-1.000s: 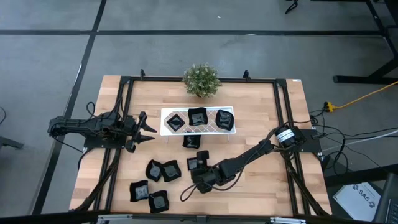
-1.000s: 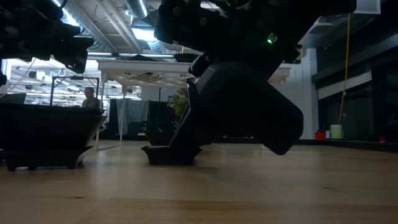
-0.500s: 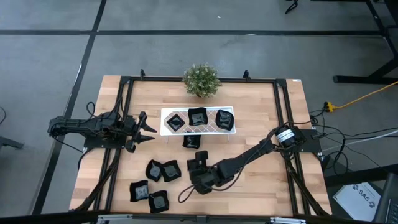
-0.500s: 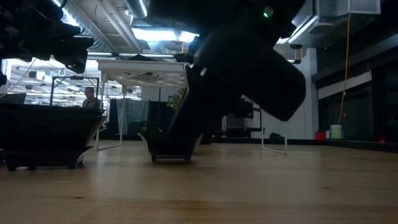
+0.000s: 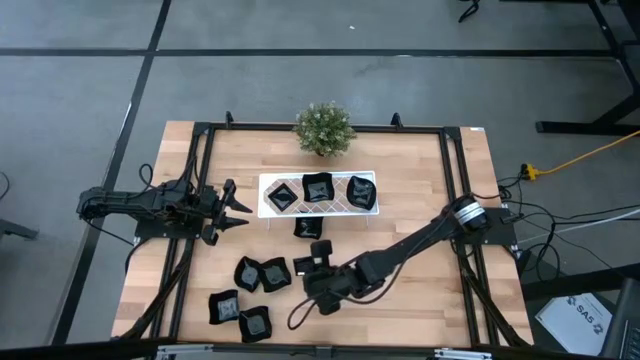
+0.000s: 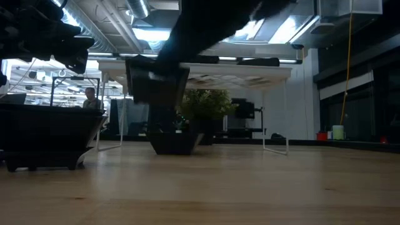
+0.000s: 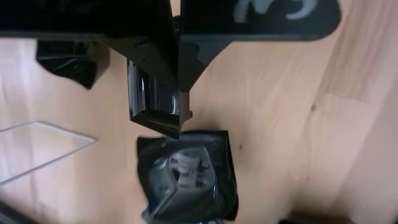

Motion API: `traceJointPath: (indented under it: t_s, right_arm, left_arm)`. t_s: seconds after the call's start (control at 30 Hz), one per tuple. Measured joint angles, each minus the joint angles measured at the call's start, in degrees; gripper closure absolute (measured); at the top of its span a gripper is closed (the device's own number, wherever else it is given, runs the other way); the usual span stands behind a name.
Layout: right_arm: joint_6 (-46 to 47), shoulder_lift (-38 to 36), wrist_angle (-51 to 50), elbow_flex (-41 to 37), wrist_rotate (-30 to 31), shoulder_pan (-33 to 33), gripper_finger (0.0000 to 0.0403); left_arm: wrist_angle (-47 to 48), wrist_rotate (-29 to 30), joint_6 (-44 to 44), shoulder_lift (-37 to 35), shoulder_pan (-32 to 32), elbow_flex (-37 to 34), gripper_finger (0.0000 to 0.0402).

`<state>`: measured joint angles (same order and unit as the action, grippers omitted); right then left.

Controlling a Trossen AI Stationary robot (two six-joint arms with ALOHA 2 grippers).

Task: Pick & Place Mini shaped plates
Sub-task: Stack the black square plate on top of the black square plate on the shelf

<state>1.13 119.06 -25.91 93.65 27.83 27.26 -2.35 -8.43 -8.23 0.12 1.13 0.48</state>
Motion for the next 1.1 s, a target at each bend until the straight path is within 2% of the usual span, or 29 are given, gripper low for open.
traceJointPath:
  t_s: [0.27, 0.37, 0.5, 0.63, 0.8, 0.97, 1.1]
  right_arm:
    - [-2.9, -3.9, 1.2, 2.1, 2.5, 0.0, 0.0402]
    - [-7.3, -3.9, 0.4, 5.5, 5.3, -0.3, 0.0403]
    - [-15.4, -3.9, 0.0, 9.5, 5.8, -2.1, 0.0403]
    - [-19.2, -3.9, -0.1, 13.1, 5.6, -4.5, 0.0403]
    - [-26.2, -4.0, -2.3, 14.4, 5.5, -8.1, 0.0403]
    - [-30.2, -3.9, -5.2, 14.4, -1.3, -12.1, 0.0403]
    - [-33.4, -3.9, -5.7, 14.4, -2.5, -14.3, 0.0403]
  left_arm:
    - [0.0, 0.0, 0.0, 0.0, 0.0, 0.0, 0.0258]
    - [0.0, 0.0, 0.0, 0.0, 0.0, 0.0, 0.0258]
    - [0.0, 0.0, 0.0, 0.0, 0.0, 0.0, 0.0258]
    - [0.0, 0.0, 0.0, 0.0, 0.0, 0.0, 0.0258]
    - [0.0, 0.0, 0.0, 0.0, 0.0, 0.0, 0.0258]
    - [0.0, 0.0, 0.0, 0.0, 0.0, 0.0, 0.0258]
    - [0.0, 0.0, 0.0, 0.0, 0.0, 0.0, 0.0258]
